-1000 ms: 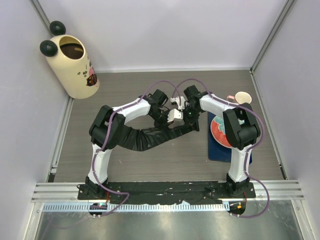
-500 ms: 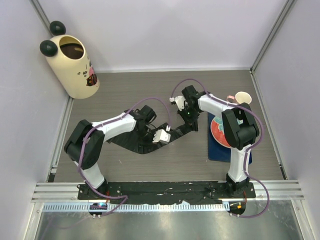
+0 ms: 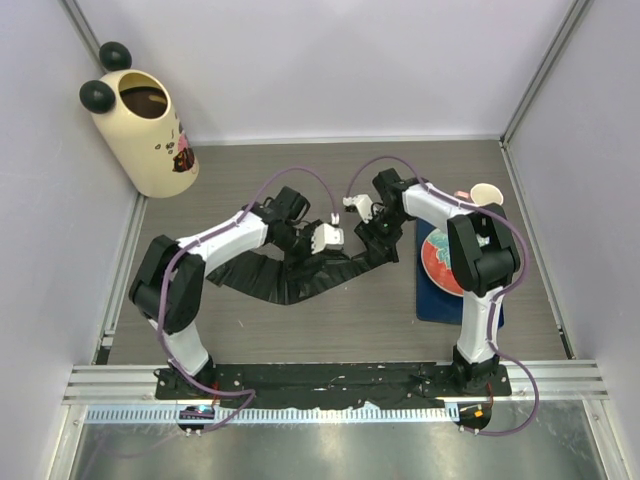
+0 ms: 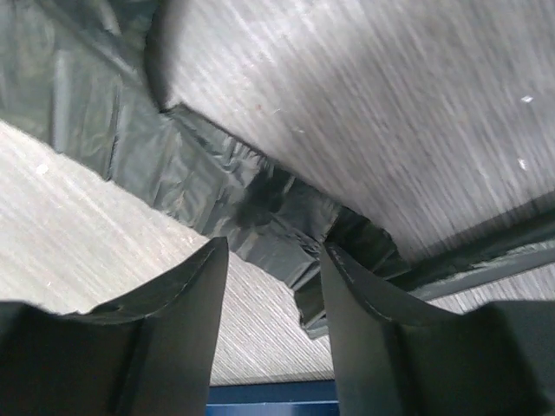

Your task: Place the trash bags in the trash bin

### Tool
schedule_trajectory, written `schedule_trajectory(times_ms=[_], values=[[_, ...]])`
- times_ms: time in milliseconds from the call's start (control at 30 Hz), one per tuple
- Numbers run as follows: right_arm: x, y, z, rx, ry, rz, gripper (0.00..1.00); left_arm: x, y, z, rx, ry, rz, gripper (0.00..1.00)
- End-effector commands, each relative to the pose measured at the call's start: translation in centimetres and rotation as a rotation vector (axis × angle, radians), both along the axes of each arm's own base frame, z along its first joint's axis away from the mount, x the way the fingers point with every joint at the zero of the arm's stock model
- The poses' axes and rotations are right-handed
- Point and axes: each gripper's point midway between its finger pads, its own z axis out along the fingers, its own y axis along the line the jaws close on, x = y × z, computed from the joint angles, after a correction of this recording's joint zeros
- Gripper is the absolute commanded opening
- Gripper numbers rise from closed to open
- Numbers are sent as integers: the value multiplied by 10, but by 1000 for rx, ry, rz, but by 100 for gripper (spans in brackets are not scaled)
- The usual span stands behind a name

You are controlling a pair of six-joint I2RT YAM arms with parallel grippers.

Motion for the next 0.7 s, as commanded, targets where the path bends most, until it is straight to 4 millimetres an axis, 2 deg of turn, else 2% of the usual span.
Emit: schedule_trajectory(times_ms=[0, 33, 67, 133, 200, 233, 267, 300, 433, 500, 533, 600, 633, 667], values=[[-24, -9, 2, 65, 150, 40, 60, 51, -38, 8, -107, -41, 130, 84], [-23, -10, 6, 88, 144, 46, 68, 56, -43, 8, -117, -52, 122, 85], [-23, -11, 9, 112, 142, 48, 72, 60, -47, 5, -124, -53, 118, 99], [-21, -12, 20, 176, 117, 64, 82, 74, -60, 1, -135, -55, 124, 100], [-20, -11, 30, 227, 102, 65, 83, 82, -71, 5, -137, -60, 108, 100], [-18, -10, 34, 249, 91, 68, 84, 84, -71, -8, -103, -54, 114, 100], [-16, -9, 39, 271, 80, 68, 84, 84, -76, -10, -95, -64, 98, 100], [-15, -4, 48, 328, 71, 70, 91, 84, -78, -15, -84, -75, 78, 100], [-2, -2, 67, 415, 26, 52, 92, 79, -82, -37, -11, -98, 28, 100], [1, -1, 73, 442, 15, 51, 92, 70, -81, -45, 20, -81, -5, 100], [3, 0, 77, 457, 6, 50, 92, 68, -80, -49, 34, -88, -23, 98], [9, -3, 81, 459, -25, 52, 92, 60, -70, -56, 75, -62, -43, 86], [10, -4, 81, 455, -39, 59, 92, 57, -67, -57, 86, -57, -49, 68], [11, -8, 83, 450, -64, 66, 92, 52, -61, -54, 88, -50, -59, 58]])
